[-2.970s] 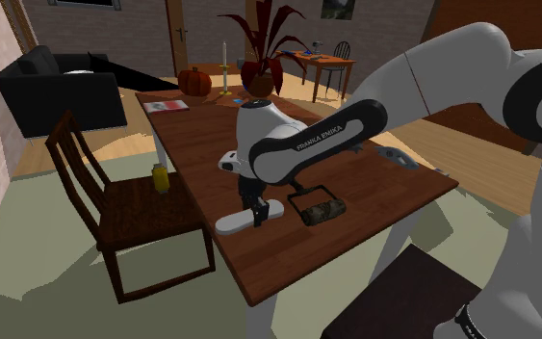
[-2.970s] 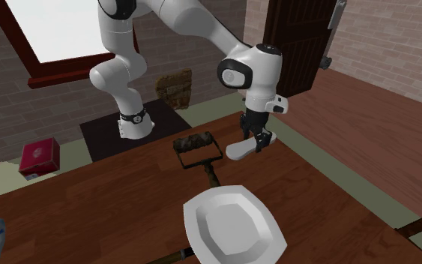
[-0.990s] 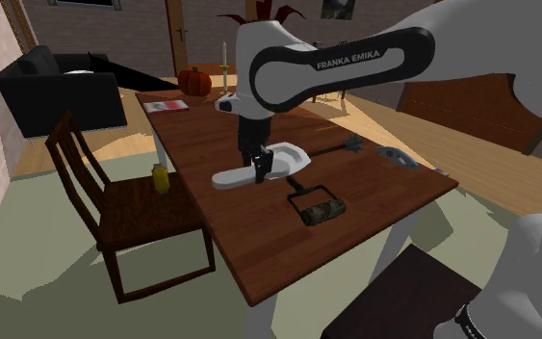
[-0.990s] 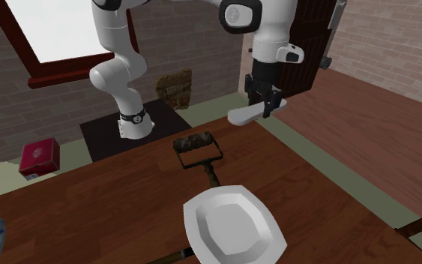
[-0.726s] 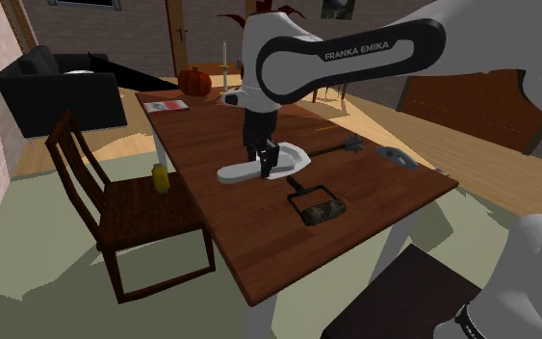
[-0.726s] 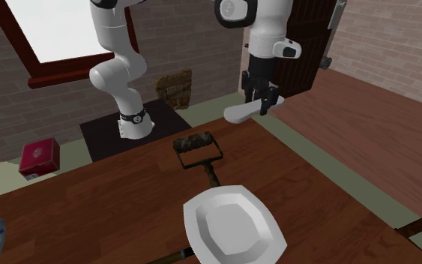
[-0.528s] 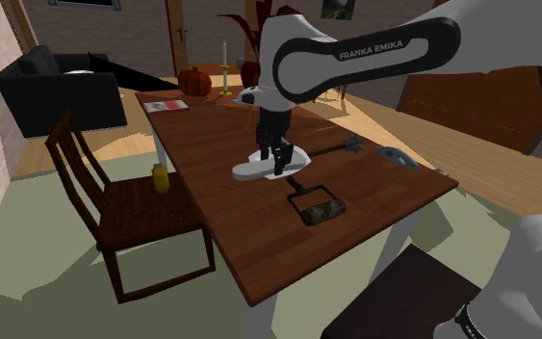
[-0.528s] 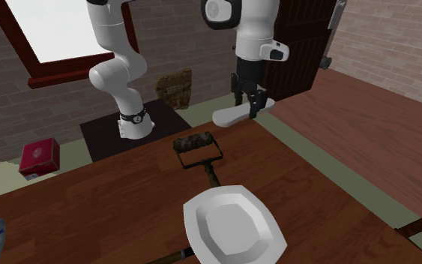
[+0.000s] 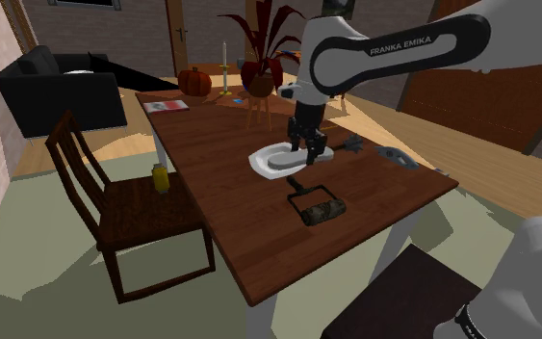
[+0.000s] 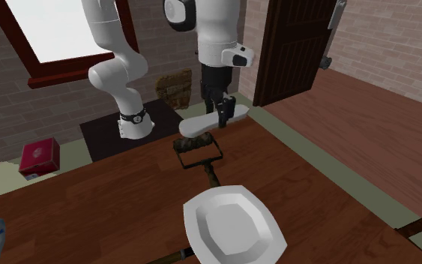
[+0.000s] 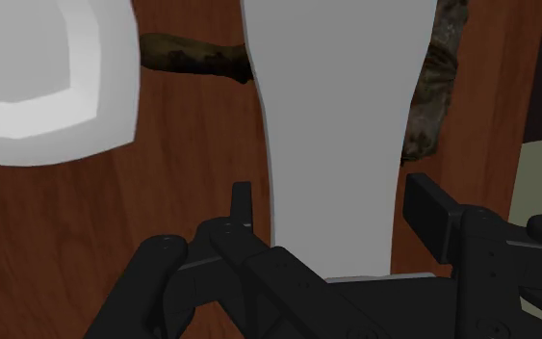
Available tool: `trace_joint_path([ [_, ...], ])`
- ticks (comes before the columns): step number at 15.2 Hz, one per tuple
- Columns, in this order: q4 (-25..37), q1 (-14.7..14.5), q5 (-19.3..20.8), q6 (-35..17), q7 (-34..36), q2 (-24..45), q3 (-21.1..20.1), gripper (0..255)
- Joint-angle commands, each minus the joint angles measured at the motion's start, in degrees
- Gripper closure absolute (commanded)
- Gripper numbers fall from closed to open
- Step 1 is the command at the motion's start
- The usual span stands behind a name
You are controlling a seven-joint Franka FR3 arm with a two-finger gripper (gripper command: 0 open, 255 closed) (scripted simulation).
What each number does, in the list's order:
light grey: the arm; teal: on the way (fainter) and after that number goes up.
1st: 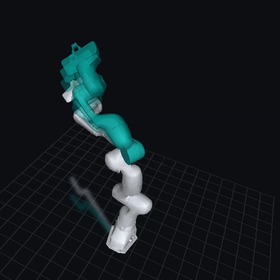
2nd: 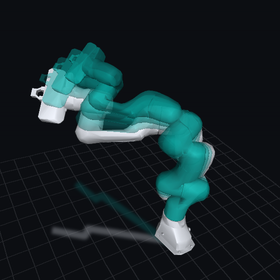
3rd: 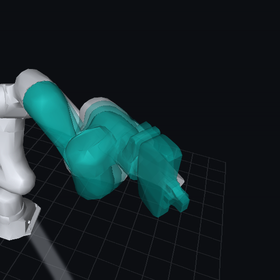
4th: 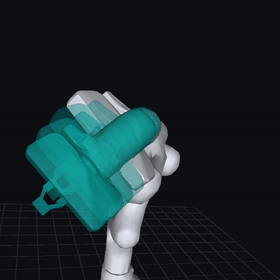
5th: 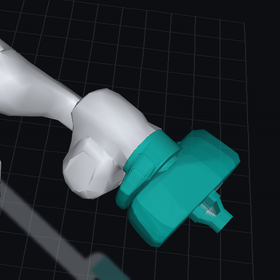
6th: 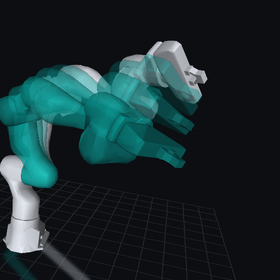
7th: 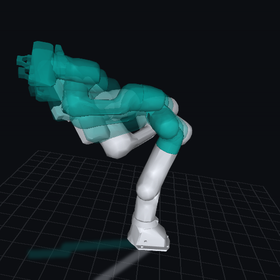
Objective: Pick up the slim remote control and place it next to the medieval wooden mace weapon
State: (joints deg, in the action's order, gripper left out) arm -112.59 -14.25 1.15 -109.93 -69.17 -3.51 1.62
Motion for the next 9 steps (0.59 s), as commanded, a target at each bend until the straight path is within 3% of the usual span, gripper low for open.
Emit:
trace_joint_path([
  [1,-2.1,1.2,0.1,-0.4,-2.7,-1.8,1.4,255],
  [9,-6.7,6.1,1.2,-1.0,-13.1,-6.0,7.5,255],
])
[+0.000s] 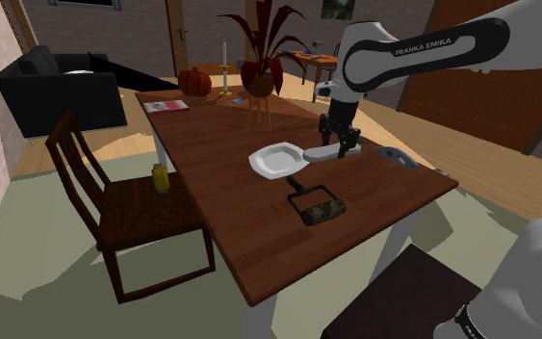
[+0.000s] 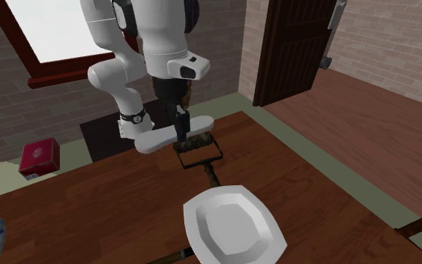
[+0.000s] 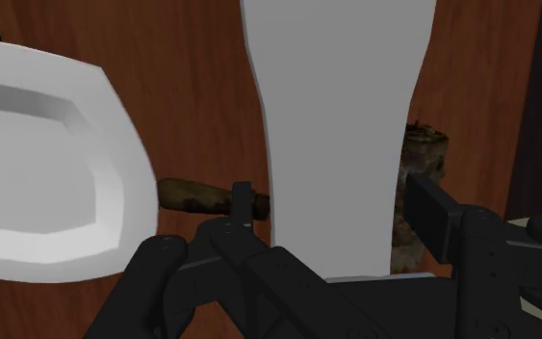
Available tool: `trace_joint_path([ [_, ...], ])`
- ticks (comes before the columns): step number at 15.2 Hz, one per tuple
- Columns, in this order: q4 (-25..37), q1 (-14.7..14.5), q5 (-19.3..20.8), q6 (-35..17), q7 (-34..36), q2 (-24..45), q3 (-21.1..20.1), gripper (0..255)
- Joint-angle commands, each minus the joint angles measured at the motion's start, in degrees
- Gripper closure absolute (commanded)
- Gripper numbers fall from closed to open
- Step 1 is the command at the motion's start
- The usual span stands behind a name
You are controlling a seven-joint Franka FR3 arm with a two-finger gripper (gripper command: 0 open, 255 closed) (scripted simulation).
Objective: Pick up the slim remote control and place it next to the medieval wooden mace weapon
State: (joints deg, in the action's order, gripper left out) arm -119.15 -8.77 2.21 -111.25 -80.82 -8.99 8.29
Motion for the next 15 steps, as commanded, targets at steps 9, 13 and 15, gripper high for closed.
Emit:
trace_joint_path([
  [9,-0.2,6.1,1.3,0.3,-13.9,-1.0,8.3,255],
  [13,1.4,8.4,1.3,0.4,-19.7,0.4,11.7,255],
  [15,2.6,9.5,1.1,0.5,-22.7,1.4,13.5,255],
])
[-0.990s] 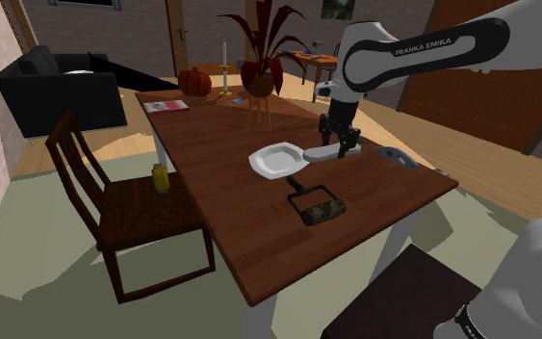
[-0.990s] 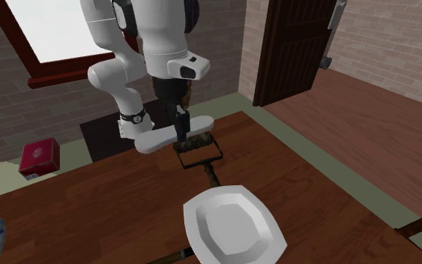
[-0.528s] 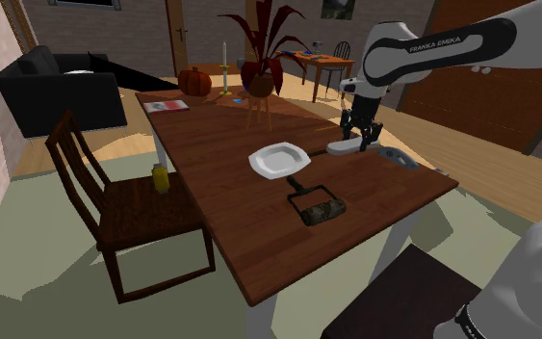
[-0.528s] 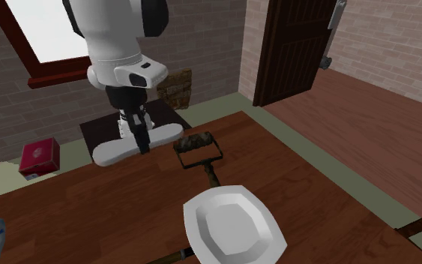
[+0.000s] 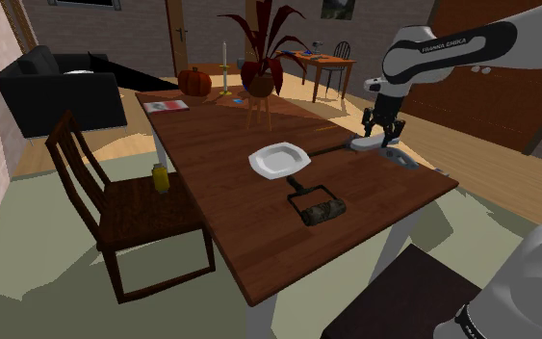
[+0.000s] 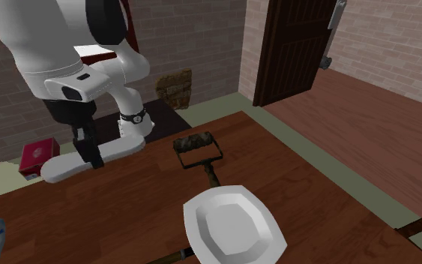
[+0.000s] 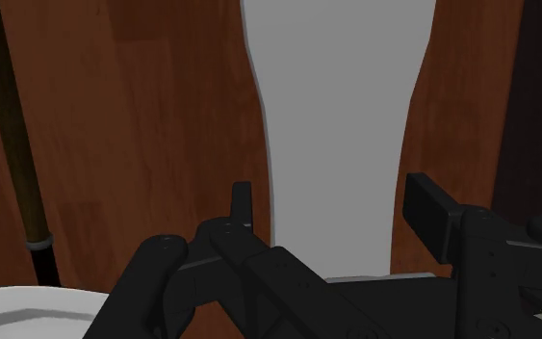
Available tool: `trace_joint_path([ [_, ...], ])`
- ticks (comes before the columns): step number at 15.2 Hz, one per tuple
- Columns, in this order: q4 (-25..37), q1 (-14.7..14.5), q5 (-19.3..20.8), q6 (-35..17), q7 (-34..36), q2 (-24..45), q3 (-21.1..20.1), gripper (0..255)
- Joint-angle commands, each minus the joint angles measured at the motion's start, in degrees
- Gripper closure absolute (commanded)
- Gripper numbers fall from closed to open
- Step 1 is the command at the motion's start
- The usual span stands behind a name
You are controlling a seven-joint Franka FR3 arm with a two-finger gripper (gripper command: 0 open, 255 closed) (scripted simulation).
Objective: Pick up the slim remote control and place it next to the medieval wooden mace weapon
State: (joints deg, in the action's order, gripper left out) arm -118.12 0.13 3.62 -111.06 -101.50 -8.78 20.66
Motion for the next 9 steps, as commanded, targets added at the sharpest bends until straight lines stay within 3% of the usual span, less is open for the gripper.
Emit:
trace_joint_path([
  [1,2.2,1.2,-0.5,0.3,-3.5,1.9,2.0,255],
  [9,9.8,6.0,-3.6,1.4,-15.7,8.8,8.1,255],
])
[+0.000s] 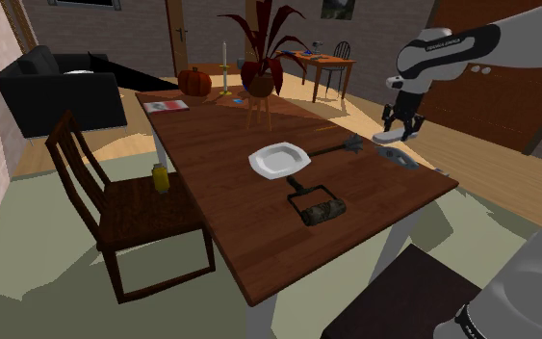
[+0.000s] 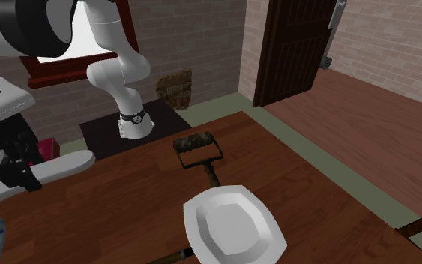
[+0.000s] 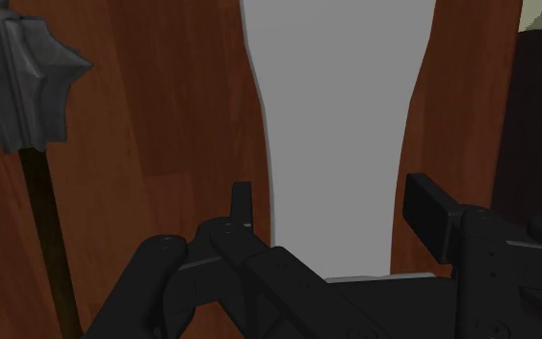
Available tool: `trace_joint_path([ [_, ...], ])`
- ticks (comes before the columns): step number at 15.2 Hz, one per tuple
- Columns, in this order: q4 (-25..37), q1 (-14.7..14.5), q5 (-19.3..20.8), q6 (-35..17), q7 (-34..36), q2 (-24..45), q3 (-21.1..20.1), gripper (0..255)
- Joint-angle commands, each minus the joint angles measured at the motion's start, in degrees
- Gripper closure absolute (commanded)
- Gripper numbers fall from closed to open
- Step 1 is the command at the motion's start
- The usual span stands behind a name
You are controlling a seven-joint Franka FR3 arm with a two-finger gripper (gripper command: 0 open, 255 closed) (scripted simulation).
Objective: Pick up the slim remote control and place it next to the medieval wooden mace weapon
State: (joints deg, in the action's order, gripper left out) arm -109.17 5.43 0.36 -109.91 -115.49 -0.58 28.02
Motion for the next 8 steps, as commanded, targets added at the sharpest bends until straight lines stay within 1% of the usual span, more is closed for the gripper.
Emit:
trace_joint_path([
  [1,0.2,0.8,-0.4,-0.5,-1.8,0.8,0.8,255],
  [8,-4.0,0.9,-1.1,-5.8,-2.3,2.0,0.9,255],
])
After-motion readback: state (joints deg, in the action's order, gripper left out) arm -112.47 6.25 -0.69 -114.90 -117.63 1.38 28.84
